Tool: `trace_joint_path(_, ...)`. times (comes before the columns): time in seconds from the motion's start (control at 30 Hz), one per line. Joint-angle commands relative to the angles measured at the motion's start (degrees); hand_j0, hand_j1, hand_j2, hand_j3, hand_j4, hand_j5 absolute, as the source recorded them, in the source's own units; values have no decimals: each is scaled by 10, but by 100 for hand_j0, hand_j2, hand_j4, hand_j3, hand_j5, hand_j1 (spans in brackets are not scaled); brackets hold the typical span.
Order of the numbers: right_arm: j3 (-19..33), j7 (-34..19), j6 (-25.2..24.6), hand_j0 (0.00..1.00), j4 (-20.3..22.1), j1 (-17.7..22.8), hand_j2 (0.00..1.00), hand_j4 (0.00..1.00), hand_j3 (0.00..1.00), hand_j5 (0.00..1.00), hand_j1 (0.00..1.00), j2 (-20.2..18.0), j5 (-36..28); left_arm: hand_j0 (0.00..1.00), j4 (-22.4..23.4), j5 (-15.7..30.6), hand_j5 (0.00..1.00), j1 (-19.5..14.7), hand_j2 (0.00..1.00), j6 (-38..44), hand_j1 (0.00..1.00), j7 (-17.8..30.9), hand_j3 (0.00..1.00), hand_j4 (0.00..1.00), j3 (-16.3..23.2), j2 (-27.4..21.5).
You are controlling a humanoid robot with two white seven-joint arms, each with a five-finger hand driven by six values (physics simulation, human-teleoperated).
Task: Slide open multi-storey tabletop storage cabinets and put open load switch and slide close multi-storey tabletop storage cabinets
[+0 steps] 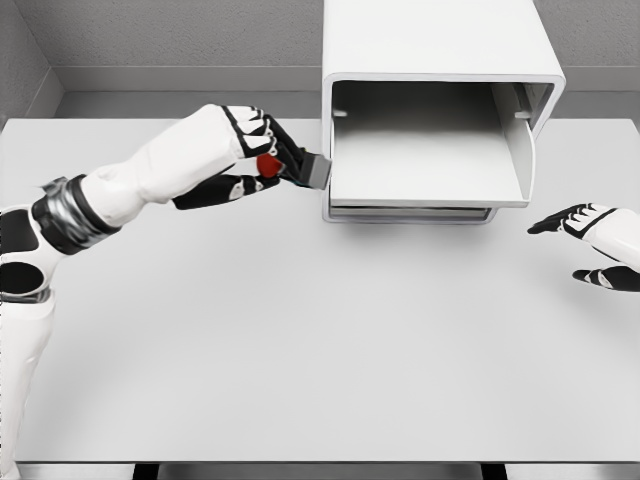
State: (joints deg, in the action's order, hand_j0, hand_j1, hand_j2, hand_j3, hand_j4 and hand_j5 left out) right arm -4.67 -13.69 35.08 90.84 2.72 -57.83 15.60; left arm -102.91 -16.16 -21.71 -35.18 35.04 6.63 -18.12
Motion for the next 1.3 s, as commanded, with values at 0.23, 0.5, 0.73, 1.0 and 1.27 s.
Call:
trace_joint_path(0.23,0,0,-1,83,7,0,83,83,83,83,83,-1,-4,46,5,-40,46,-8,46,2,46,0,46,46,1,62)
trace_joint_path(0.5,0,0,-1,83,7,0,83,83,83,83,83,-1,-2,46,8,-65,46,-12,46,2,46,0,46,46,1,99)
trace_joint_path(0.73,0,0,-1,83,7,0,83,83,83,83,83,1,-2,46,16,-109,46,-18,46,2,46,0,46,46,6,135)
trace_joint_path(1.0,0,0,-1,83,24,4,83,83,83,83,83,1,-1,46,40,-142,46,-26,46,2,46,0,46,46,20,161)
trace_joint_path(1.27,0,1,-1,83,25,8,83,83,83,83,83,1,-1,46,57,-188,46,-30,46,2,46,0,46,46,35,181)
